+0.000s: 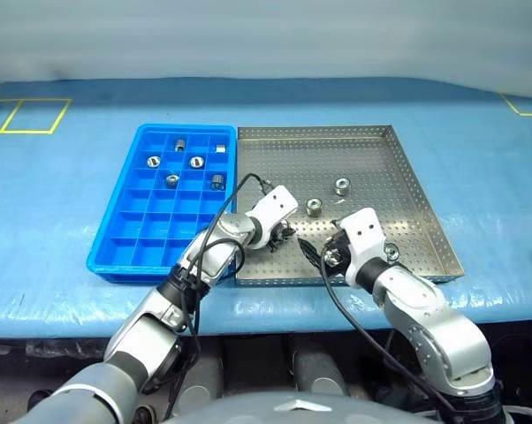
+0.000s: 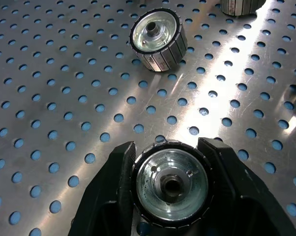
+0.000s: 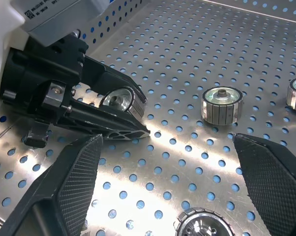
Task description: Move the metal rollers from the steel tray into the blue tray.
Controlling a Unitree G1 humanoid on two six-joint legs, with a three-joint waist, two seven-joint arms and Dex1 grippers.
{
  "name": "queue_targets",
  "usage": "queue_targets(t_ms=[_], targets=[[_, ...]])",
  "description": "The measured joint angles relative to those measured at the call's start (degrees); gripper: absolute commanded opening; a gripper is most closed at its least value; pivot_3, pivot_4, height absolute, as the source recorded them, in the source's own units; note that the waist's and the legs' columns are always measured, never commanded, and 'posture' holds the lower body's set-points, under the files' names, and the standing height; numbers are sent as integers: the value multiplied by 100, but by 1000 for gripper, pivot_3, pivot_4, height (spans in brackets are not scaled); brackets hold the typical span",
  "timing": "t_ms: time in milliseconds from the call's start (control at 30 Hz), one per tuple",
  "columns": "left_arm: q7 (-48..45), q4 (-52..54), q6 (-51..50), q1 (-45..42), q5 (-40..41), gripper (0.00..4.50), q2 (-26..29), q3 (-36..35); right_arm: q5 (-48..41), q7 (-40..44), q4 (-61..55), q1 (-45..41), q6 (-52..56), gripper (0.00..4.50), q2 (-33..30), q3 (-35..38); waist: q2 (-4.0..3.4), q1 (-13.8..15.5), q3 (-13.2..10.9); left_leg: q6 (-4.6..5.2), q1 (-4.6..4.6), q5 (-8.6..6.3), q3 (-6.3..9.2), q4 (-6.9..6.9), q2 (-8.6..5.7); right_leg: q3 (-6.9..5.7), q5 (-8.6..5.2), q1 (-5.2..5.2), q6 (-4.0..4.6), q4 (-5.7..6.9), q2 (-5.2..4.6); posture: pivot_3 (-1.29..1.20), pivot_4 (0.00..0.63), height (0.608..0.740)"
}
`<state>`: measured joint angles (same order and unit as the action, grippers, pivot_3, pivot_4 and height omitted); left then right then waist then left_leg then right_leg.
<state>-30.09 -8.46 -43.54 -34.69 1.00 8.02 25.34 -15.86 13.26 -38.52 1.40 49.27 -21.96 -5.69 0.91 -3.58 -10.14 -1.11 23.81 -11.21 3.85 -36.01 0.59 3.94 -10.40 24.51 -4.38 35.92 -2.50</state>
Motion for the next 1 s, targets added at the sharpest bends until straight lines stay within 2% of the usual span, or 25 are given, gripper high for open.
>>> queue_targets(t_ms=[100,300,400,533,667,767,1000], targets=[[-13,286,-25,43,159,1714,-19,-228,-7,83,40,-7,0,4500,-20,-11,0,17,0,0,3,0,0,0,0,0,0,1,0,-1,0,-10,150,740],[-157,1663,-494,133,707,1714,180,-843,-187,623,99,17,-130,4500,-143,-78,0,12,0,0,-2,0,1,2,1,0,0,-1,0,1,1,24,150,740],[-135,2426,-815,289,895,1714,511,-1136,-361,985,73,18,-377,4500,-193,-147,0,11,0,0,-7,0,2,2,3,0,0,-3,0,5,2,56,150,740],[353,2933,-1116,658,714,1714,1021,-1602,-552,1288,31,-29,-637,4500,-172,-201,0,24,0,0,-12,0,2,0,3,0,0,-8,0,5,2,92,150,740],[1304,2964,-1421,1143,267,1714,1111,-2343,-536,1308,144,-183,-698,4500,-172,-300,4,98,-3,0,-12,0,4,-1,3,-2,0,-9,0,4,2,123,150,740],[2008,2963,-1583,1431,-74,1714,993,-2827,-496,1306,252,-251,-698,4500,-187,-305,10,260,-5,-1,-6,1,11,1,2,-8,0,-7,1,2,2,140,150,740],[2742,2591,-1462,1479,-368,1714,767,-2986,-503,1279,295,-364,-669,4500,-103,-353,15,485,-4,-4,-5,2,16,-4,-2,-11,0,-12,0,0,1,154,150,740]])
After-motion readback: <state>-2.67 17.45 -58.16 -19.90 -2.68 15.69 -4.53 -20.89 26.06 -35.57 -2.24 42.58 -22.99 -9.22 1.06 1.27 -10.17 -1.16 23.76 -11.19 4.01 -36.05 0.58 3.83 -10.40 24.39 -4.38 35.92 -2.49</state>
